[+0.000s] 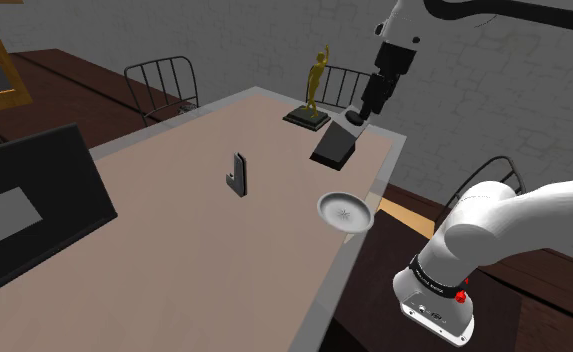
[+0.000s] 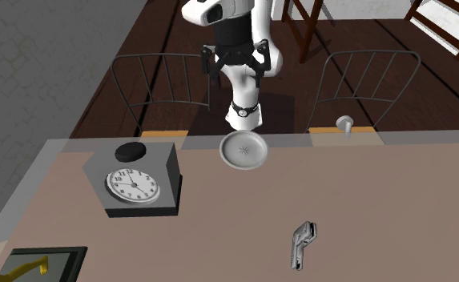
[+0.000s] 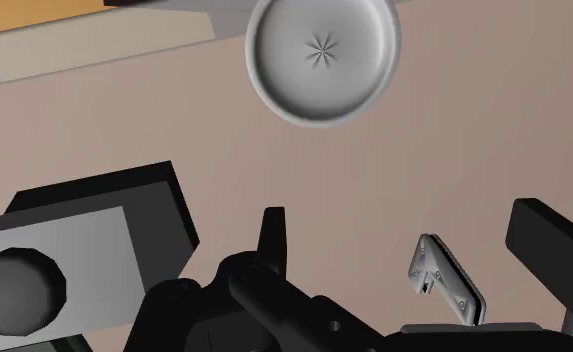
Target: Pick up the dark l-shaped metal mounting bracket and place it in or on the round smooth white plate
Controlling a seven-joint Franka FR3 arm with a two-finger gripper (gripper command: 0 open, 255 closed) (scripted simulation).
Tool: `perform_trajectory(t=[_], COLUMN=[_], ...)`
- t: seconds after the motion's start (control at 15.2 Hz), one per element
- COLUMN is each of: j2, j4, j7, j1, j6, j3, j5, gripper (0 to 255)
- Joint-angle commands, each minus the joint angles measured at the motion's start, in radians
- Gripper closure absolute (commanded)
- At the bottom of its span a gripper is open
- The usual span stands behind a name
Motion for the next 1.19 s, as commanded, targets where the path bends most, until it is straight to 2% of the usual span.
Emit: perform_trajectory(t=[0.0,0.59,1.12], j2=[0.000,0.188,0.427], j4=[0.000,-0.022,0.055], j7=[0.000,0.121,0.250], j1=[0.000,0.035,0.045], j6=[0.000,0.281,0.498], j3=[0.000,0.147,0.271], j5=[0.000,0.039,0.001], gripper=[0,0,0])
